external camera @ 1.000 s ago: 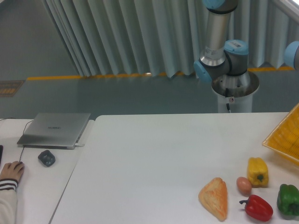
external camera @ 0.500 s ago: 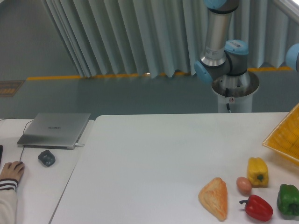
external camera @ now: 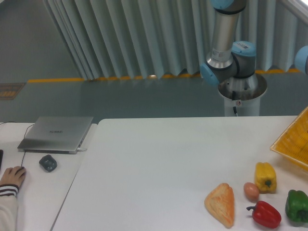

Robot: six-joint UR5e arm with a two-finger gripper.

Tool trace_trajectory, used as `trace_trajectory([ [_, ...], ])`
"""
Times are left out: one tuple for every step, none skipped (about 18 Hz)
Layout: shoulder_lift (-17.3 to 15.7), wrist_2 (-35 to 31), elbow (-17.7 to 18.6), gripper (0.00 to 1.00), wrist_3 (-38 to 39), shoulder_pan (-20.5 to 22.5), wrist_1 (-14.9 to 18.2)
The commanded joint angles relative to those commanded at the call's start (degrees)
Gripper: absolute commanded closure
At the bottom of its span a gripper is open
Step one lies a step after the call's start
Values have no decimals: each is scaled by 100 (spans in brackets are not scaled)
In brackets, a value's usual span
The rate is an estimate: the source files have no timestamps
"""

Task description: Place the triangular bread in the basket

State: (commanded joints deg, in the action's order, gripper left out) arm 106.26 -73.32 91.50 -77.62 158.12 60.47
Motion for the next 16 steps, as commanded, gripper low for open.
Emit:
trace_trajectory([
  [0, 19, -18, 0, 36, -9, 9],
  [0, 19, -18, 0, 106, -26, 9],
  [9, 28, -18, 0, 237, -44, 9],
  [9, 37, -18, 0, 403, -105, 9],
  [17, 37, -44, 0, 553, -201, 0],
  [70, 28, -97, 0, 720, -280, 0],
  [114, 10, -115, 0, 956, -386, -9],
  [123, 2, -123, 0, 1298, -543, -78],
  [114, 10, -184, 0, 1484, -658, -131],
  [97, 19, -246, 0, 1625, -851, -132],
  [105, 10, -281, 0, 1662, -957, -141],
  [105, 28, -343, 0, 1662, -1045, -141],
  [114, 28, -387, 0, 1653, -1185, -141],
  [149, 2, -413, 0, 1653, -1282, -149],
  [219, -25, -431, 0, 1644, -1353, -150],
  [246, -77, -431, 0, 1662, -1467, -167],
])
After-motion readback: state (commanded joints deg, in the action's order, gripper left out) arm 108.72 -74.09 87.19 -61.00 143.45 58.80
